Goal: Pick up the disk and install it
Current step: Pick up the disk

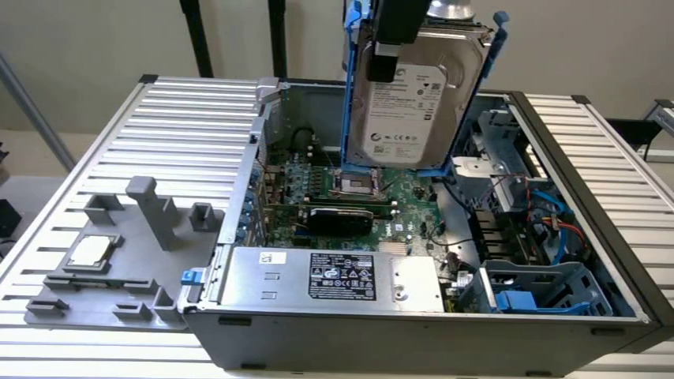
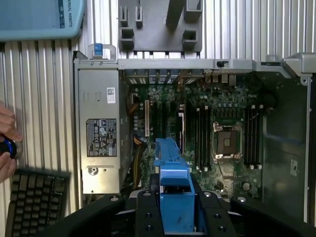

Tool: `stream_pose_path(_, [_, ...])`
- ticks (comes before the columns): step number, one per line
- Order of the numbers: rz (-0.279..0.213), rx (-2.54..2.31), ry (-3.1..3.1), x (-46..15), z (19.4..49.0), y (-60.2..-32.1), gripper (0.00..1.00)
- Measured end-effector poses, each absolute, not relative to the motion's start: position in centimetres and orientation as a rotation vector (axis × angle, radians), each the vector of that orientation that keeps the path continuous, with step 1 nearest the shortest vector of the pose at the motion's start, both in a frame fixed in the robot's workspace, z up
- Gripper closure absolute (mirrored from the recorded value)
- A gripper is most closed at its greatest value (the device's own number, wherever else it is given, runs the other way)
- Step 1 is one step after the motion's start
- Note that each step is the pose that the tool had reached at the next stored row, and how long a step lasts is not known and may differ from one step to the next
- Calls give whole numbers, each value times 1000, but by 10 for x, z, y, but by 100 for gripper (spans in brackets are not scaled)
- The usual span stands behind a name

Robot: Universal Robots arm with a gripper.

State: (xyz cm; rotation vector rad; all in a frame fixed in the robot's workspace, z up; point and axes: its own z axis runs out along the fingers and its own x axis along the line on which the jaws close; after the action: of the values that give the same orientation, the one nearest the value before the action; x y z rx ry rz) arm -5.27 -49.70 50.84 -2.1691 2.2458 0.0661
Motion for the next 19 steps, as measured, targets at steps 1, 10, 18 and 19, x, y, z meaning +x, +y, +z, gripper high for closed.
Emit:
stream_pose_path(1, [66, -2169, 2246, -48, 508, -498, 68])
stream_pose_path(10, [66, -2169, 2246, -7, 499, -510, 68])
stream_pose_path(18, [66, -2169, 2246, 29, 490, -524, 68])
stream_pose_path(19, [66, -2169, 2246, 33, 489, -526, 68])
